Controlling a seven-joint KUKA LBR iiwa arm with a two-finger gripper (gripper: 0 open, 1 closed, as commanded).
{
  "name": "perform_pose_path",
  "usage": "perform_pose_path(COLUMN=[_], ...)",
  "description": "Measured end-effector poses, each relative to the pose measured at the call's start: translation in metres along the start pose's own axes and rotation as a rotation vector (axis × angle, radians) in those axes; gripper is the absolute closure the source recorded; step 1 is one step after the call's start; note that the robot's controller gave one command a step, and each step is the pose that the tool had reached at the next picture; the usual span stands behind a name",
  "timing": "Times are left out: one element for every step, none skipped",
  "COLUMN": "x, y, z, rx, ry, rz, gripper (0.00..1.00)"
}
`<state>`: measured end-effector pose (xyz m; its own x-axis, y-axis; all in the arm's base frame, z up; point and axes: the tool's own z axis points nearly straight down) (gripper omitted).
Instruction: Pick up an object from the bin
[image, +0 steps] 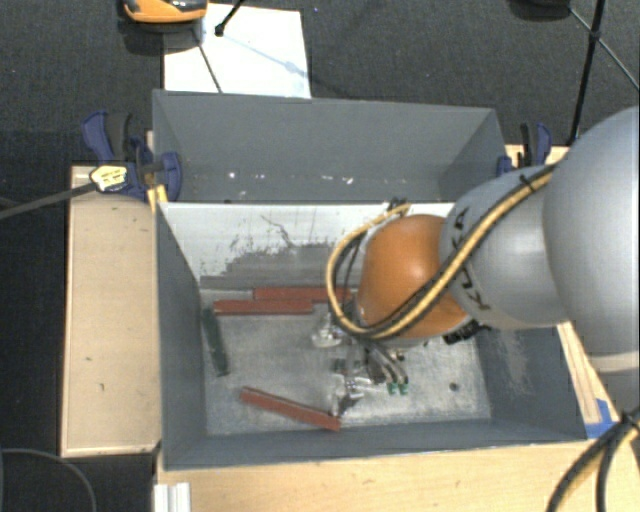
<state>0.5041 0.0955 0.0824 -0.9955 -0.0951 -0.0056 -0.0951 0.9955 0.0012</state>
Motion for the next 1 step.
perform_pose_path(x=[0.0005], y=[-0.0001], z=[0.0003], rx=[0.0], ry=[0.001], rz=[0.002], gripper=[0.0])
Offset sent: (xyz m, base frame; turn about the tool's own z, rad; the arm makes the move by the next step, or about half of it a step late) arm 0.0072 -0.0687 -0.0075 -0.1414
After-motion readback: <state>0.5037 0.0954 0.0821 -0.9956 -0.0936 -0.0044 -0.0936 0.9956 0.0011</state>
